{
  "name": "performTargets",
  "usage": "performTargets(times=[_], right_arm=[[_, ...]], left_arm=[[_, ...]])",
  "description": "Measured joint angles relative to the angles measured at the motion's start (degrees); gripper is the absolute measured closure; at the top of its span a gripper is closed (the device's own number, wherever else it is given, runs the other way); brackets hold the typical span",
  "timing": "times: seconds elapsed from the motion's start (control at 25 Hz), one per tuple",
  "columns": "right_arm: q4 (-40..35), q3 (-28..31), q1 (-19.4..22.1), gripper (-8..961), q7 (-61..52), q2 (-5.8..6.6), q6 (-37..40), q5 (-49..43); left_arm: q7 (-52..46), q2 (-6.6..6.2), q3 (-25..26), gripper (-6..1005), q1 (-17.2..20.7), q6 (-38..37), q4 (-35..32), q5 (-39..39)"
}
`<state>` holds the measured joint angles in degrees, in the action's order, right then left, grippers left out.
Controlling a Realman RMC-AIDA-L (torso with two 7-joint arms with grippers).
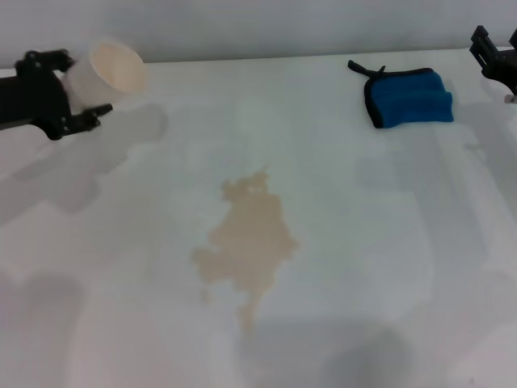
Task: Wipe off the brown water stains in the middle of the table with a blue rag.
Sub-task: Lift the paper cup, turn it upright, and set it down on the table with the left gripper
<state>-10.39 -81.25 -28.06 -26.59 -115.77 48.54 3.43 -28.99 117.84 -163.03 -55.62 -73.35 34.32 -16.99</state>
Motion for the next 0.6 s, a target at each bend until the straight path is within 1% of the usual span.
performTargets(times=[0.08, 0.12, 0.16, 0.2, 0.24, 0.28, 0.32, 0.4, 0.44, 0.48, 0.52, 0.6], right_arm=[[-0.06, 0.74, -0.08, 273, 0.19, 0.02, 0.09, 0.0], [-0.06, 1.07, -0.1, 273, 0.32, 0.02, 0.1, 0.0], [-0.06, 1.07, -0.1, 273, 0.32, 0.02, 0.1, 0.0], [-0.06, 1.29, -0.11, 273, 0.4, 0.01, 0.1, 0.0], [-0.05, 1.39, -0.09, 273, 0.42, -0.01, 0.1, 0.0], [-0.04, 1.4, -0.05, 273, 0.42, -0.04, 0.1, 0.0], [-0.02, 1.42, 0.07, 273, 0.38, -0.06, 0.1, 0.01], [0.0, 1.44, 0.14, 273, 0.24, -0.06, 0.1, 0.01], [0.0, 1.44, 0.14, 273, 0.24, -0.06, 0.1, 0.01], [0.0, 1.44, 0.16, 274, 0.18, -0.06, 0.1, 0.0], [0.01, 1.45, 0.16, 274, 0.13, -0.12, 0.1, 0.0], [0.02, 1.45, 0.16, 274, 0.11, -0.17, 0.1, 0.0]], left_arm=[[2.17, 0.31, -0.01, 348, 3.54, 0.25, -3.0, -6.73], [2.17, 0.31, -0.01, 348, 3.54, 0.25, -3.0, -6.73], [3.58, 0.33, 0.01, 349, 5.59, 0.55, -5.54, -10.5], [3.58, 0.33, 0.01, 349, 5.59, 0.55, -5.54, -10.5], [4.75, 0.33, 0.05, 350, 6.94, 1.04, -7.52, -13.64], [4.75, 0.33, 0.05, 350, 6.94, 1.04, -7.52, -13.64], [7.85, 0.34, 0.08, 350, 10.05, 2.98, -12.35, -20.76], [9.99, 0.35, 0.1, 351, 11.84, 4.64, -15.69, -24.56], [9.99, 0.35, 0.1, 352, 11.84, 4.64, -15.69, -24.56], [12.27, 0.36, 0.14, 352, 14.12, 7.37, -20.42, -29.77], [12.45, 0.37, 0.14, 353, 14.32, 7.68, -20.76, -30.35], [13.65, 0.45, 0.16, 353, 15.45, 9.66, -23.58, -34.39]])
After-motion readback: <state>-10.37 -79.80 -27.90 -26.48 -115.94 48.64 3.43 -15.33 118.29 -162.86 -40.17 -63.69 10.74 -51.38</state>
